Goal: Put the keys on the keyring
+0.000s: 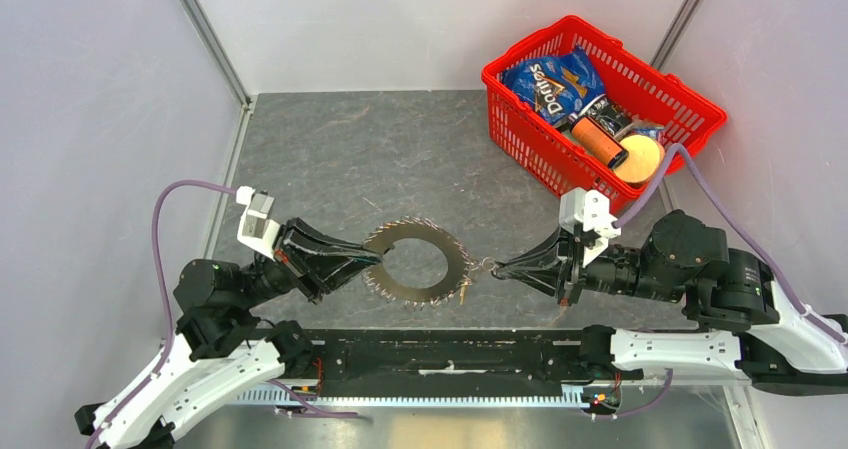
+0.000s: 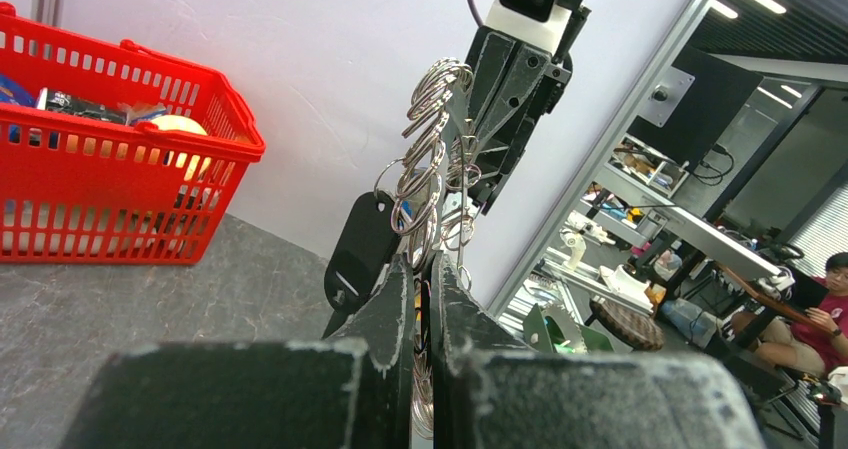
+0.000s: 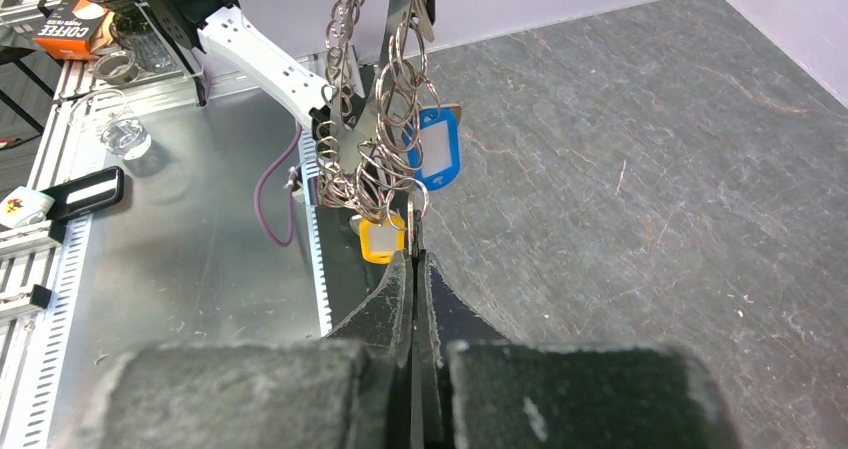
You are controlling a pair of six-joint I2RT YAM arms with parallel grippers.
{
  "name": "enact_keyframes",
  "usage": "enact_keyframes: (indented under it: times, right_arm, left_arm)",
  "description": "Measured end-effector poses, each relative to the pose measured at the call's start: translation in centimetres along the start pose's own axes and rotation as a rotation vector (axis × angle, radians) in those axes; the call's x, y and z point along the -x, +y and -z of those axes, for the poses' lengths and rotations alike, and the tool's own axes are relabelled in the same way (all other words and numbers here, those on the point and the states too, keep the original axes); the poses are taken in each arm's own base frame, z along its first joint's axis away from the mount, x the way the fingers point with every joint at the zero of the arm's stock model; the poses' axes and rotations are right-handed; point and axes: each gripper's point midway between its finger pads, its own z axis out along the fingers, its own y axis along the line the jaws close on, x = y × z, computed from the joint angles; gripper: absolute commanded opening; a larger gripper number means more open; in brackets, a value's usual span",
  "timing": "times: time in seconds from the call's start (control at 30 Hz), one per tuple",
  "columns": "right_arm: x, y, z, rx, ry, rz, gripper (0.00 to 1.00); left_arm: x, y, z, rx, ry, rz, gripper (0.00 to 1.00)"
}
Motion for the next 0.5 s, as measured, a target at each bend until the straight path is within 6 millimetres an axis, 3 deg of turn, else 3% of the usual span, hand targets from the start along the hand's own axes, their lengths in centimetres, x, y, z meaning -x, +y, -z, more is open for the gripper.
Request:
enact_keyframes:
  times: [0.33,0.5]
  right_arm:
    - [1.7,0.1,0.0,0.006,0.011,0.041,0.0]
    - [2.6,-0.1,0.3,0.0,0.011,0.073,0.0]
  left_arm:
    - [0.5,0.0,0.4,0.017,-0.024,-0.003,0.28]
    - [1.1,-0.2,0.8,0.026,-0.055,-0.01,0.32]
